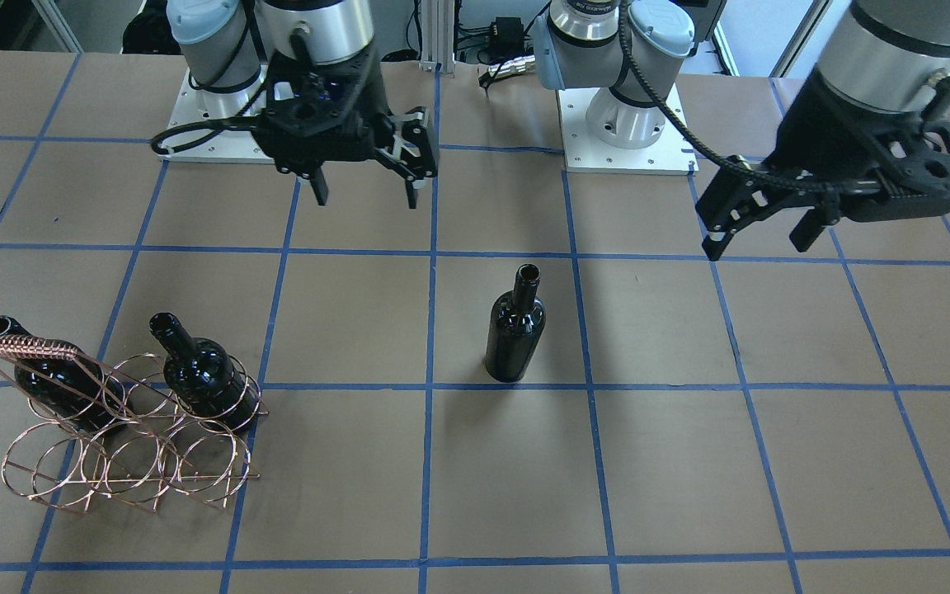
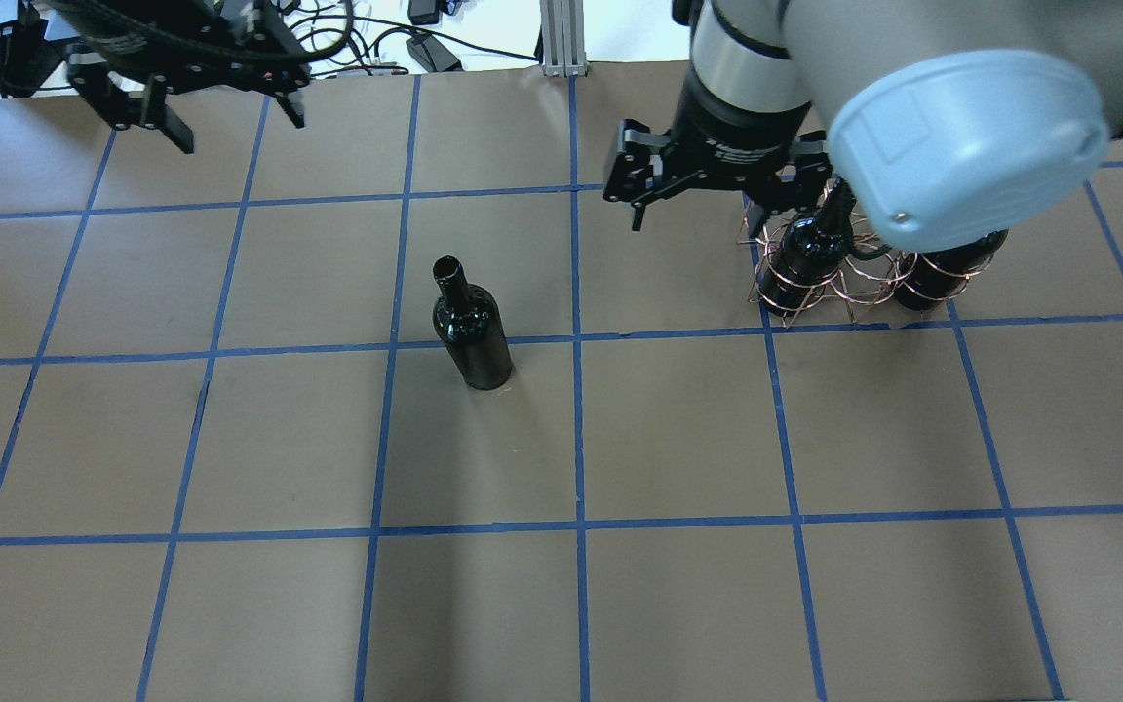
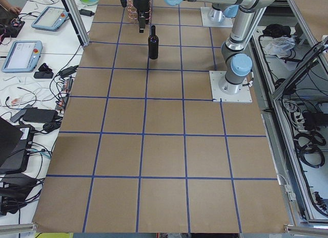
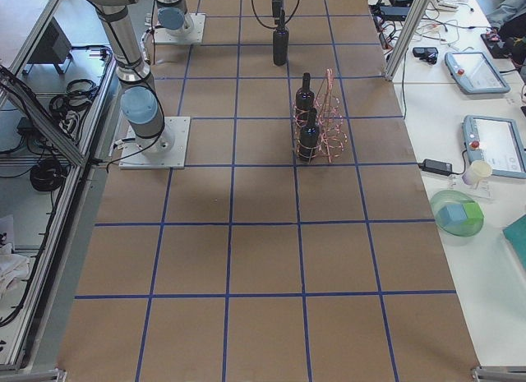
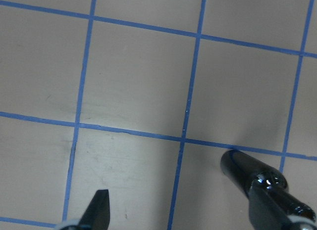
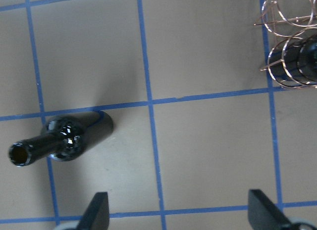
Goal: Place wine into wine basket
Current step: 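Lower the right gripper over the standing bottle and grasp its neck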
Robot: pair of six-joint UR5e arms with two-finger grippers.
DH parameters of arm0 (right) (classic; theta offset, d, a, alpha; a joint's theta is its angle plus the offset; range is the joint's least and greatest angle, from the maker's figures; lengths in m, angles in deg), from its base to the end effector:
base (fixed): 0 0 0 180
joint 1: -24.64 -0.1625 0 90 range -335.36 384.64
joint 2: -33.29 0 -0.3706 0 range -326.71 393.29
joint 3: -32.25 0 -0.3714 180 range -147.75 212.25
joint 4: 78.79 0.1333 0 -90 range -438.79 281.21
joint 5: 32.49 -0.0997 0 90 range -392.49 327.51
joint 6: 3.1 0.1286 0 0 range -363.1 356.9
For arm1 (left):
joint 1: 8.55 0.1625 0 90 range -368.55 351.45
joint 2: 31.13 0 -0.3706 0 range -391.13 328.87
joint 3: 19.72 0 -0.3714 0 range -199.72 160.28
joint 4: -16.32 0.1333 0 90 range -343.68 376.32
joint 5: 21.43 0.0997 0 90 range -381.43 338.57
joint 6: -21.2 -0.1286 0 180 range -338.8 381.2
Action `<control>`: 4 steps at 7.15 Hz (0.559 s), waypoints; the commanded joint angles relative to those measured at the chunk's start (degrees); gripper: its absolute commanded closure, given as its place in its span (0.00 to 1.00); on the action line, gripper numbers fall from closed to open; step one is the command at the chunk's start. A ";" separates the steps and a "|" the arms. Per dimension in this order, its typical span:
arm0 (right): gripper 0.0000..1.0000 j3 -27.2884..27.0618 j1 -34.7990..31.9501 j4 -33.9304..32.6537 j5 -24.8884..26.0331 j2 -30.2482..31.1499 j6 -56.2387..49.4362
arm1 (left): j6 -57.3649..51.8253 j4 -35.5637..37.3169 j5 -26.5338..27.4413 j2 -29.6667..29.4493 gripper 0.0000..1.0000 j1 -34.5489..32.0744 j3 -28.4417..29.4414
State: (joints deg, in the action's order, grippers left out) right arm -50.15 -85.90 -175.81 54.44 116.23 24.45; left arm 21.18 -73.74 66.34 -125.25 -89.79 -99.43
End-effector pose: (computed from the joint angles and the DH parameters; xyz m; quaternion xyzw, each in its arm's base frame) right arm 0.3182 -0.4496 0.4196 0.0592 0.9957 -0.0493 0.0513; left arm -0.0592 -0.5238 0.4549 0.0750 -0.9956 0.0546 0.0153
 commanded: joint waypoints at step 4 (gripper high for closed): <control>0.00 4.97 -13.56 -5.45 2.01 -14.01 16.67 | -5.00 -4.96 -0.32 3.24 0.00 2.57 -3.51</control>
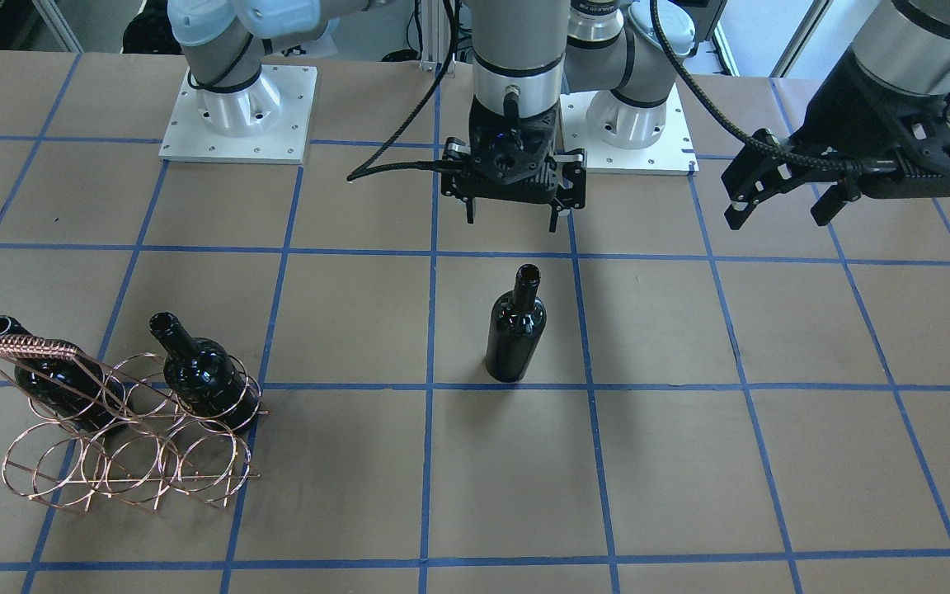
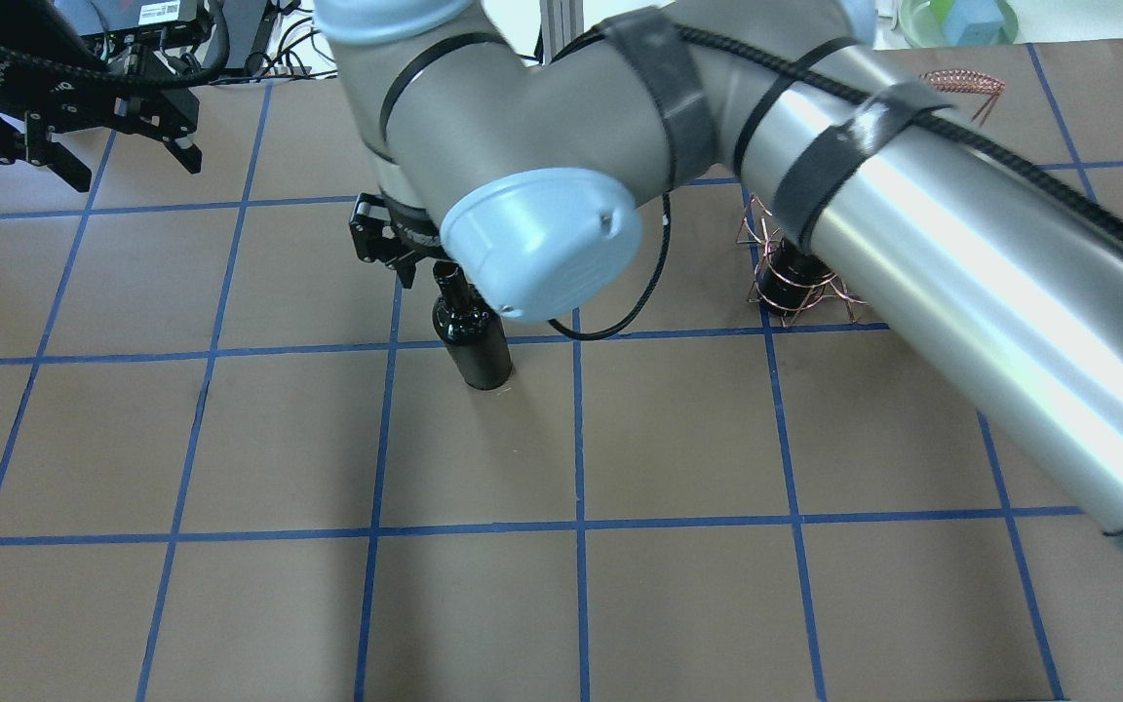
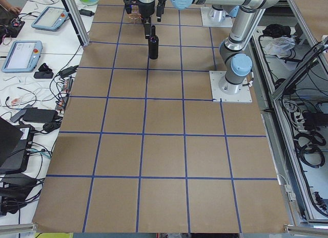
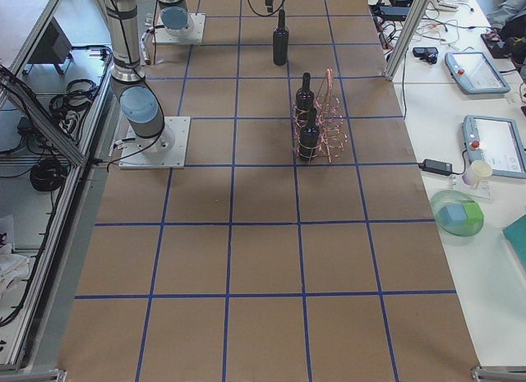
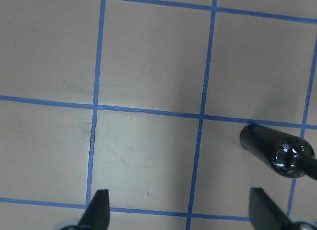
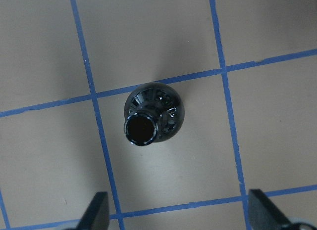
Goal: Place wine into wine basket
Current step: 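Lower the right gripper over the standing bottle and grasp its neck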
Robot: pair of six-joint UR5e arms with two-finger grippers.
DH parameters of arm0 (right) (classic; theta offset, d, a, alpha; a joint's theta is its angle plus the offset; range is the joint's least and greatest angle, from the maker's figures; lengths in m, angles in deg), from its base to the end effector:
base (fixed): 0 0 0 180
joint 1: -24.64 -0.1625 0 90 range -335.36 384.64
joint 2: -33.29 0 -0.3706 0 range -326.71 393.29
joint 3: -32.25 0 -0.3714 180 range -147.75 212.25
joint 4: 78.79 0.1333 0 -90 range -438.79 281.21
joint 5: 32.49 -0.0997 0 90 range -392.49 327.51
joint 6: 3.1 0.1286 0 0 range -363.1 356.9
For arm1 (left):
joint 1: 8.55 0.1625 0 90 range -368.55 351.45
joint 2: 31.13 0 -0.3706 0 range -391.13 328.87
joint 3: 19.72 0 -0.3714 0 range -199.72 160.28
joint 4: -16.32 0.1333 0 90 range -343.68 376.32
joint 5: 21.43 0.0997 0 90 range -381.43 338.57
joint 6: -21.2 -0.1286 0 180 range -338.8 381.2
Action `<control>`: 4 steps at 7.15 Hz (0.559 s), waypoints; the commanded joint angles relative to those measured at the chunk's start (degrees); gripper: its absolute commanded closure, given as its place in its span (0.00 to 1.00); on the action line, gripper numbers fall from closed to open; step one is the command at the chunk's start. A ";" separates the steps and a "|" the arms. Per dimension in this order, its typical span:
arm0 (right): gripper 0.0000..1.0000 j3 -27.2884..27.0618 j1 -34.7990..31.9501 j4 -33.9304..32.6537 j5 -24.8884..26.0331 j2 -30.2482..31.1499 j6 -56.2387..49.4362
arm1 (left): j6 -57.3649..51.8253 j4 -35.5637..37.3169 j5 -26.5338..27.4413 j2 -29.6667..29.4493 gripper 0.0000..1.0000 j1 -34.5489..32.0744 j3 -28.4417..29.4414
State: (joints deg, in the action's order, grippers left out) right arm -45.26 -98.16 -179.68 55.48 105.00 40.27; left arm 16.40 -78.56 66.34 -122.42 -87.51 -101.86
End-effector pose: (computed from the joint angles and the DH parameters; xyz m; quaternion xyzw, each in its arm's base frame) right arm 0.4390 -0.4267 0.3577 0.0912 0.9947 -0.0240 0.0413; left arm -0.0437 -0.4983 0.4500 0.0541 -0.9982 0.0173 0.0172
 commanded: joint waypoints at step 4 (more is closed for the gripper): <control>0.00 0.08 -0.52 -5.54 2.82 -5.87 -4.69 | 0.49 2.41 0.12 0.76 0.00 -0.05 -2.50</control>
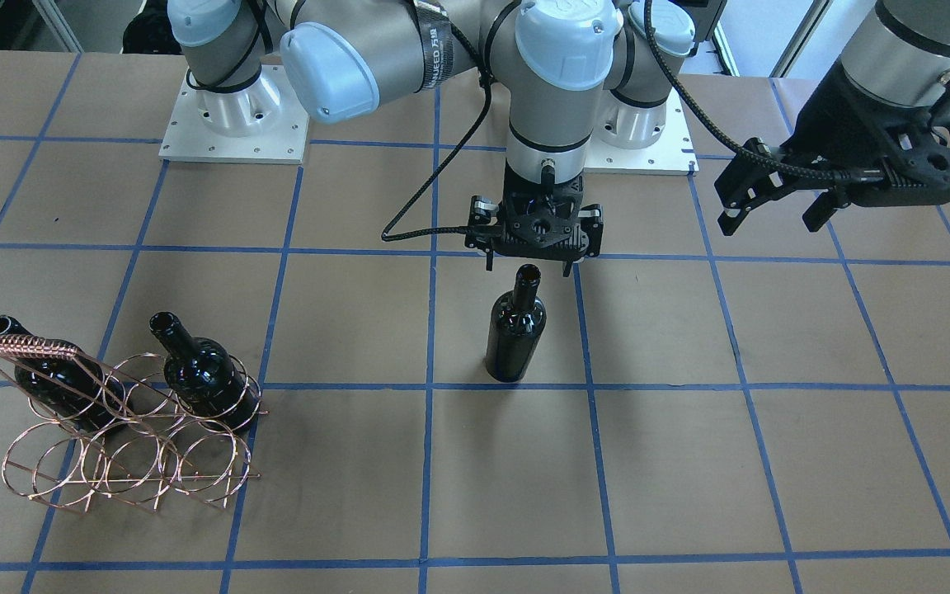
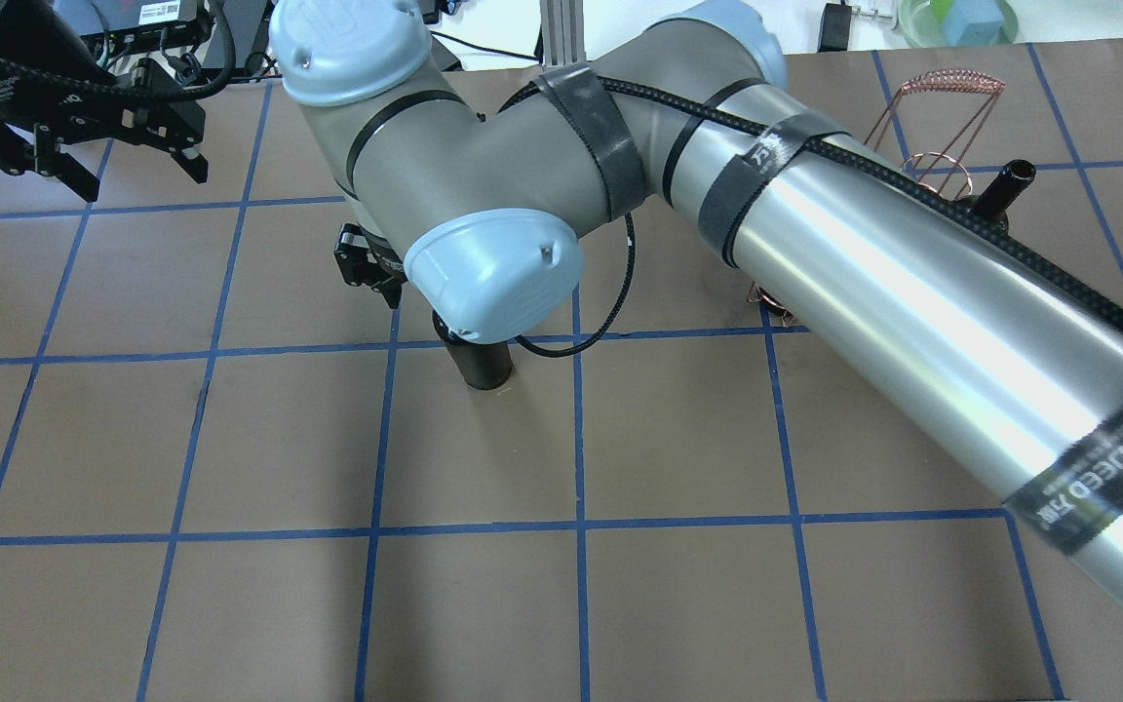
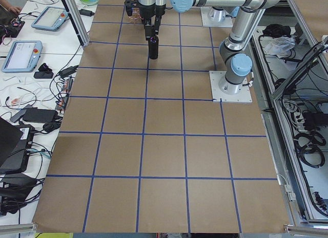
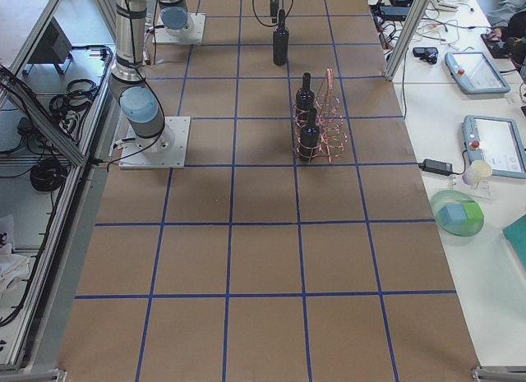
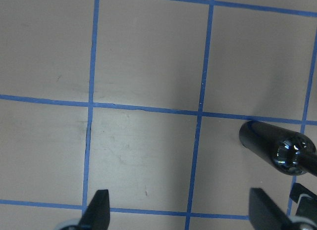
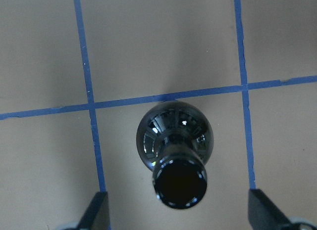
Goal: Place wine into wine basket
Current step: 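Lower the right gripper over the standing bottle and grasp its neck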
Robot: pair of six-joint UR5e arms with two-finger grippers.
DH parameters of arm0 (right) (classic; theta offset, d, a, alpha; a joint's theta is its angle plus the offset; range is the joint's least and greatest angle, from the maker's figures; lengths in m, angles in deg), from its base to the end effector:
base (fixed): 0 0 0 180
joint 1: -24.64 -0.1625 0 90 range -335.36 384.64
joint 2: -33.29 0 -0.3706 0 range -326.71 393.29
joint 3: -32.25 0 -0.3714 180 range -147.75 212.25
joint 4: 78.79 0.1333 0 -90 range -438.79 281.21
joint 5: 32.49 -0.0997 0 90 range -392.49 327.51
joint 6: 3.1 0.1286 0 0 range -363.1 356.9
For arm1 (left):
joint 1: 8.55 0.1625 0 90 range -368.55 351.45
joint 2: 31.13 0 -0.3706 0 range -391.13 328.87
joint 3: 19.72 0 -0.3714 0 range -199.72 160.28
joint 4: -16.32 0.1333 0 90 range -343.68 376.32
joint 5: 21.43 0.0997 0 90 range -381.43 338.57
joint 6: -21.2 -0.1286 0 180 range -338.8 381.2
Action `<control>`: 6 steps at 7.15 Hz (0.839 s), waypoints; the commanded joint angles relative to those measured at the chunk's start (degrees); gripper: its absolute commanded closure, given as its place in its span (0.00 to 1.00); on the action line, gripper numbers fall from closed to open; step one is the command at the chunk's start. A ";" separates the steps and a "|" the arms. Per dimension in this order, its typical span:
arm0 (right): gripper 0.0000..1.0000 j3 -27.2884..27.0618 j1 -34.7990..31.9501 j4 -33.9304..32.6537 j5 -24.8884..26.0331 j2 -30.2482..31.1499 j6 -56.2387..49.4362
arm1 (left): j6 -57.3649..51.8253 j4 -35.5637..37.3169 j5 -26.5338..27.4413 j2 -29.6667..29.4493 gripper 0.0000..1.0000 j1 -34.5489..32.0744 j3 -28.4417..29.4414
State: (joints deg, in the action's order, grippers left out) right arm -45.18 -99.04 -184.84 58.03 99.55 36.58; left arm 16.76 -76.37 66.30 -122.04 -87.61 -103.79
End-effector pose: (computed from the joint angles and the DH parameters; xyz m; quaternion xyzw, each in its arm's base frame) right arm 0.4559 -0.4459 0.3101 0.0525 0.9977 -0.0369 0.0218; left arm -0.0447 -0.4982 0.4412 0.0563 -0.9980 0.0228 0.0169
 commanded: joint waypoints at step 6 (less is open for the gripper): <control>0.24 0.00 1.16 -2.58 0.27 -1.57 -4.78 | 0.04 0.13 0.25 2.32 0.00 -0.12 -2.93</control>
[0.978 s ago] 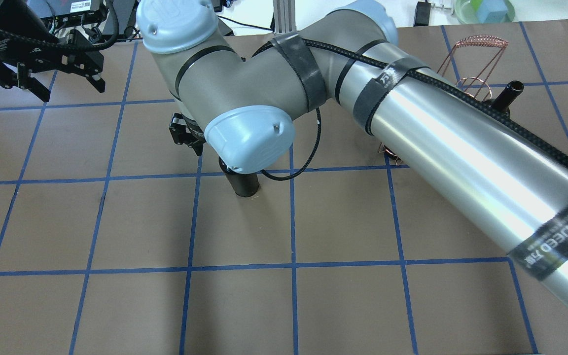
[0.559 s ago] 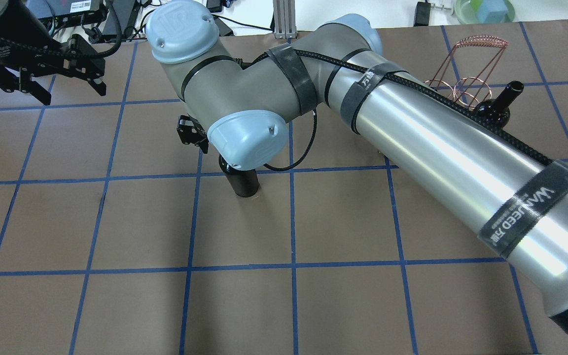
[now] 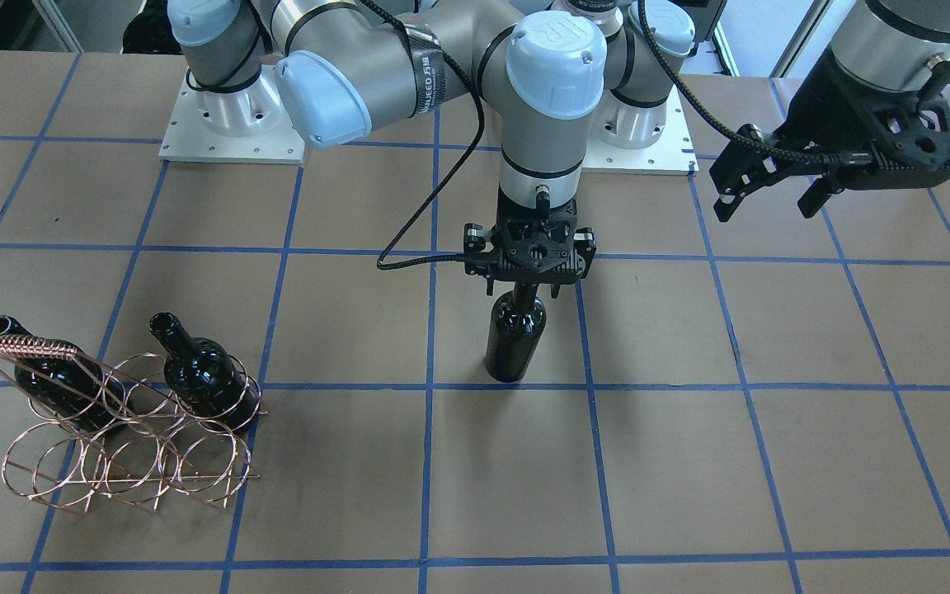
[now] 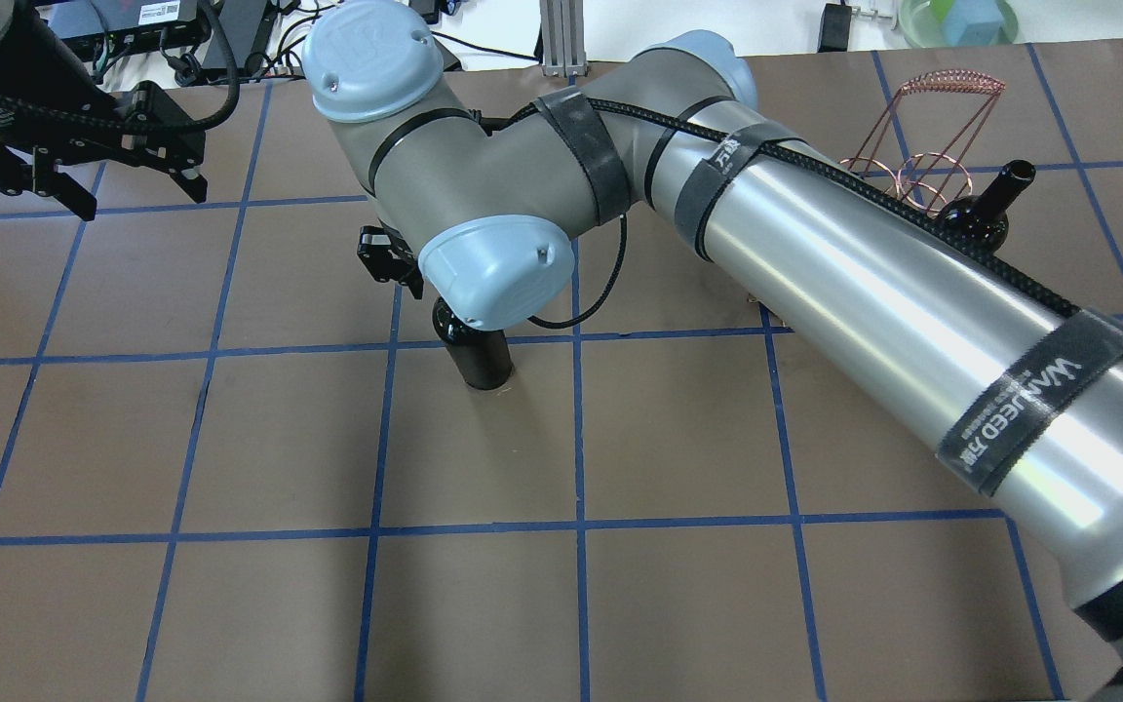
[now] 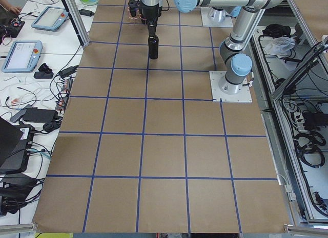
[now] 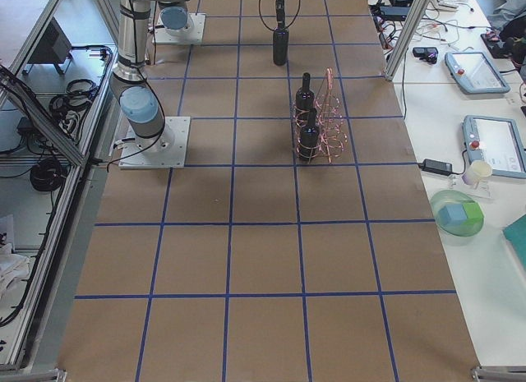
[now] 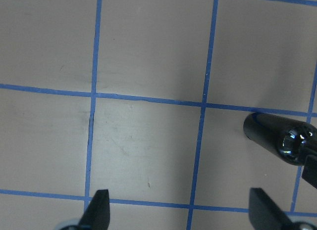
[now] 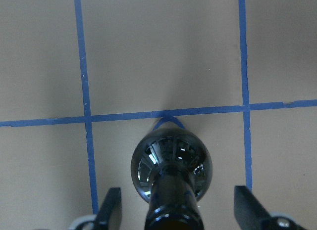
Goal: Place wine into wine basket
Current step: 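Lift the bottle with the right gripper and carry it to the rack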
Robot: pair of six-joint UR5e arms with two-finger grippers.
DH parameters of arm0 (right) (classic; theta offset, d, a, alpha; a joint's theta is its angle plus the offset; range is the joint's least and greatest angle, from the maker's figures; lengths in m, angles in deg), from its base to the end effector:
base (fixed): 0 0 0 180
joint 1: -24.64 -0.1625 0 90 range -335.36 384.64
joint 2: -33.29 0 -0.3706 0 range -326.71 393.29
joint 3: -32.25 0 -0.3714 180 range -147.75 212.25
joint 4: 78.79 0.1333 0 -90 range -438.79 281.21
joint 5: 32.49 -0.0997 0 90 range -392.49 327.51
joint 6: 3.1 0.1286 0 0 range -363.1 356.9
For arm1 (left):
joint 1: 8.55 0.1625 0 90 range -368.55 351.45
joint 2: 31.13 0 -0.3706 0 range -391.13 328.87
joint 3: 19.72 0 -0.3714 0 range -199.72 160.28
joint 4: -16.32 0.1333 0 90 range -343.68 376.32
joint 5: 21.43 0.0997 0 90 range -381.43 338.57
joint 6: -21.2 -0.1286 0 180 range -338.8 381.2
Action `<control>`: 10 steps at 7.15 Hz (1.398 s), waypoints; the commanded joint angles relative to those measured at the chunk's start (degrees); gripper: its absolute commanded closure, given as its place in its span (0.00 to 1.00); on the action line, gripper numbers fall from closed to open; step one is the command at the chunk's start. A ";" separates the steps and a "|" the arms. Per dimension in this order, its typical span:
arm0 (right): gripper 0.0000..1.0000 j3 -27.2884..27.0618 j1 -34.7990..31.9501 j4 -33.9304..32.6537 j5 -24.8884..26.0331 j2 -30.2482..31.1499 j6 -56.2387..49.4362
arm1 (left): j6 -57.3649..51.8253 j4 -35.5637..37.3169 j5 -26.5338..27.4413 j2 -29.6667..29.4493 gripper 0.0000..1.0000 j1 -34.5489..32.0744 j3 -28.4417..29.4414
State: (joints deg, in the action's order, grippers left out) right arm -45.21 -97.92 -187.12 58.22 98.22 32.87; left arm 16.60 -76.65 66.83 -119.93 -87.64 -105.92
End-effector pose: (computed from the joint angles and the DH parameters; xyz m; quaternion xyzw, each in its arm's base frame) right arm 0.4510 -0.4616 0.2998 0.0300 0.9982 -0.0453 0.0234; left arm -0.0464 -0.4840 0.4405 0.0548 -0.9982 0.0196 0.0127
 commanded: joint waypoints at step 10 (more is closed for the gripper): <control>0.70 0.03 5.37 0.29 -0.09 4.38 -7.98 | 0.29 -3.01 -0.89 2.58 0.00 0.08 -0.99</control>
State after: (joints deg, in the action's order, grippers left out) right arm -45.18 -95.39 -188.43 58.50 99.59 27.77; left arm 16.49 -79.74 66.36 -117.29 -87.57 -106.90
